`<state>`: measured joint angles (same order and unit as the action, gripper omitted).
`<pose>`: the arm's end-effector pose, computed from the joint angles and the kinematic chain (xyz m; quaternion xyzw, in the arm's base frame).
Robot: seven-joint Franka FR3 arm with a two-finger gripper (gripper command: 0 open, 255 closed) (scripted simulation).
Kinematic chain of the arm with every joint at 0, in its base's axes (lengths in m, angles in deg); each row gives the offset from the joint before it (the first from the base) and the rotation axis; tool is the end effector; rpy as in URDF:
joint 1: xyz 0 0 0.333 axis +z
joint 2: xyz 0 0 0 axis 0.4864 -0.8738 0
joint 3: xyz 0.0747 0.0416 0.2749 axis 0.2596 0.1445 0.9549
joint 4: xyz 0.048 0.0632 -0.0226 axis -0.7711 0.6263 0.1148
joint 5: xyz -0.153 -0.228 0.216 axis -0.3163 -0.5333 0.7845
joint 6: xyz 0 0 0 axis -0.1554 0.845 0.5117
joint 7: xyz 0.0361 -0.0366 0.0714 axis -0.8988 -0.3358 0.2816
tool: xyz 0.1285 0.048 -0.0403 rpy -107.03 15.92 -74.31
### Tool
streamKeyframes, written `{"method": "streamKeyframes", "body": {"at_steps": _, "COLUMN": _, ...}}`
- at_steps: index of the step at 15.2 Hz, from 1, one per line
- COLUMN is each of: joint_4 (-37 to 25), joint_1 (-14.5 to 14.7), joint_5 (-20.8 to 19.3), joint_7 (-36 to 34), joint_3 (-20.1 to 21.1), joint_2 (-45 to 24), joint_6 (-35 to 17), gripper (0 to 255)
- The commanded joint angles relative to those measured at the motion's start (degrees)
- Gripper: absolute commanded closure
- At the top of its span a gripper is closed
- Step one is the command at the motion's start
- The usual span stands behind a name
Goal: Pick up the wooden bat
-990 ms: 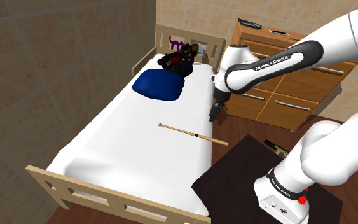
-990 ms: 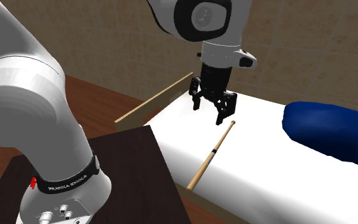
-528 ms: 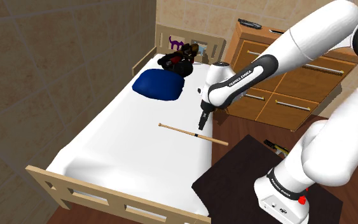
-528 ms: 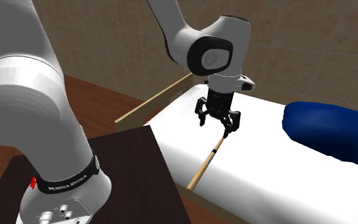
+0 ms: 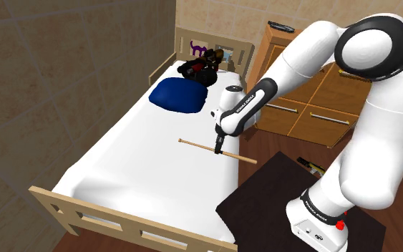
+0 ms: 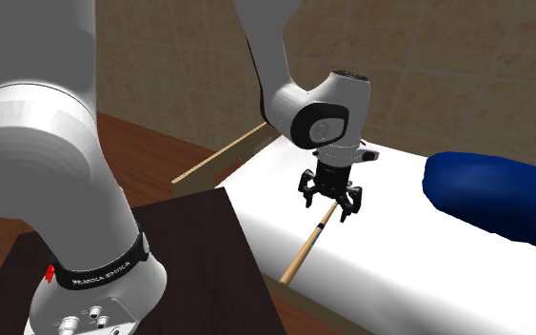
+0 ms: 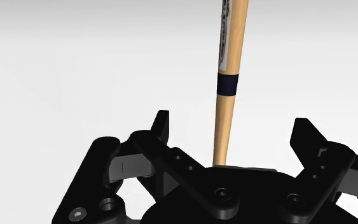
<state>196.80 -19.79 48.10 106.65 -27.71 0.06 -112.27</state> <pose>0.4414 0.0287 0.1481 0.9566 0.2912 -0.0092 0.0011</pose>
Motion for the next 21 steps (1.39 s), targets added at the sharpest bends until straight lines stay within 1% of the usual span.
{"method": "streamKeyframes", "body": {"at_steps": 1, "joint_4": -0.69, "joint_1": -0.18, "joint_5": 0.35, "joint_7": 0.35, "joint_3": 0.34, "joint_2": -2.06, "joint_6": -1.44, "gripper": 0}}
{"method": "streamKeyframes", "body": {"at_steps": 5, "joint_4": -1.64, "joint_1": -0.73, "joint_5": 1.10, "joint_7": 0.90, "joint_3": 1.05, "joint_2": -6.15, "joint_6": -4.58, "gripper": 0}}
{"method": "streamKeyframes", "body": {"at_steps": 7, "joint_4": -1.64, "joint_1": -0.74, "joint_5": 1.09, "joint_7": 0.89, "joint_3": 1.06, "joint_2": -6.15, "joint_6": -4.58, "gripper": 0}}
{"method": "streamKeyframes", "body": {"at_steps": 8, "joint_4": -1.65, "joint_1": -0.76, "joint_5": 1.09, "joint_7": 0.91, "joint_3": 1.06, "joint_2": -6.17, "joint_6": -4.59, "gripper": 255}}
{"method": "streamKeyframes", "body": {"at_steps": 17, "joint_4": -1.64, "joint_1": -0.73, "joint_5": 1.09, "joint_7": 0.89, "joint_3": 1.06, "joint_2": -6.15, "joint_6": -4.58, "gripper": 255}}
{"method": "streamKeyframes", "body": {"at_steps": 21, "joint_4": -0.80, "joint_1": -0.21, "joint_5": 0.47, "joint_7": 0.44, "joint_3": 0.40, "joint_2": -2.57, "joint_6": -1.84, "gripper": 255}}
